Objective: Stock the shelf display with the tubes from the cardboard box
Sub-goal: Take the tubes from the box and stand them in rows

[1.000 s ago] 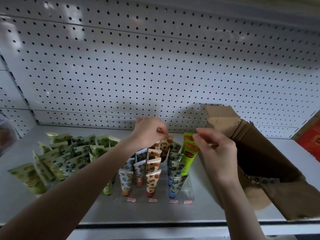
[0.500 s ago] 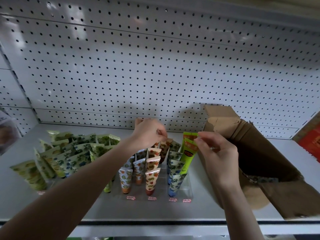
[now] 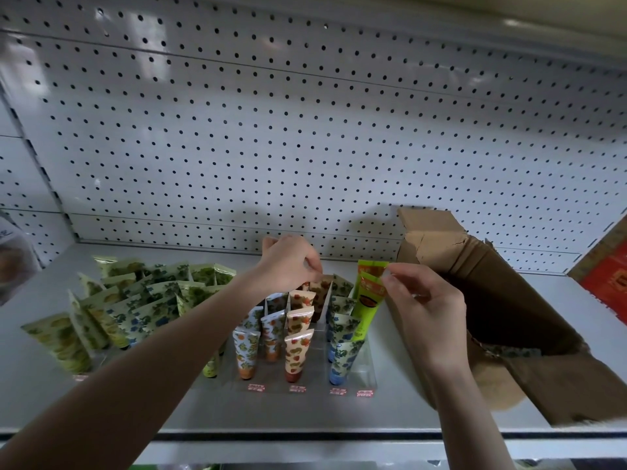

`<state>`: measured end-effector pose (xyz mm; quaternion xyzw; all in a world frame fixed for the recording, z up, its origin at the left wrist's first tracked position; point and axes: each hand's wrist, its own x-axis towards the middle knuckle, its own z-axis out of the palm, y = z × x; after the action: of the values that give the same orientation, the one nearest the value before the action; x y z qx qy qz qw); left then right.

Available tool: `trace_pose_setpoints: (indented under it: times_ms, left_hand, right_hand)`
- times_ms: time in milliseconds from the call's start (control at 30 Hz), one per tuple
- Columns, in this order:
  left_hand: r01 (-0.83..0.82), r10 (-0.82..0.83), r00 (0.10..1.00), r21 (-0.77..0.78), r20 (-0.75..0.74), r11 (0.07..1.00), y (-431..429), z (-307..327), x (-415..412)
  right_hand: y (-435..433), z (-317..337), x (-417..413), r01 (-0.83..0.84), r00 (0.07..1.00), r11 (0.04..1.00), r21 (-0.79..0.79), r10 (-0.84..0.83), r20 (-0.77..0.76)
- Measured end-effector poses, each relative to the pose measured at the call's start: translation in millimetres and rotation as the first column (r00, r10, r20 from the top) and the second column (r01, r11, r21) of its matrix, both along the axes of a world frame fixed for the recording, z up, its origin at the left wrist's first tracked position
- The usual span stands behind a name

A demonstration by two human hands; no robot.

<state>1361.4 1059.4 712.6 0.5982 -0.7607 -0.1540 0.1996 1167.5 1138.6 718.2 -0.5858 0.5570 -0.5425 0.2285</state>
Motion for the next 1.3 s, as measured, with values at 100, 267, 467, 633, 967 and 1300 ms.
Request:
trace_pose_setpoints:
  times_ms: [100, 267, 467, 633, 967, 1300]
  left_hand:
    - [-0.001, 0.001, 1.000, -0.007, -0.019, 1.000, 1, 0, 1]
    - [-0.009, 0.009, 0.999, 0.009, -0.045, 1.000, 3, -1, 3]
    - [-0.028, 0.028, 1.000, -0.003, -0.010, 1.000, 3, -1, 2]
    - [-0.035, 0.035, 0.999, -0.011, -0.023, 0.999, 4, -1, -1]
    - [-0.027, 0.027, 1.000, -0.041, 0.002, 0.999, 8, 0, 0]
    - [-0.027, 0.028, 0.999, -0.053, 0.015, 0.998, 12, 4, -1]
  right_hand:
    - [1, 0, 0, 0.003, 1.000, 1.000, 0.003, -0.003, 0.003]
    - [5, 0, -1, 0.007, 1.000, 1.000, -0.010, -0.007, -0.005]
    - [9, 5, -4, 0.016, 1.000, 0.999, -0.031, -0.015, 0.003]
    - [15, 16, -9, 0.005, 0.998, 0.998, -0.056, -0.001, 0.058]
    - [23, 41, -42, 0.063, 0.994, 0.992, -0.114, -0.052, 0.099]
    - [26, 57, -78, 0.058, 0.993, 0.998, -0.037, -0.054, 0.103]
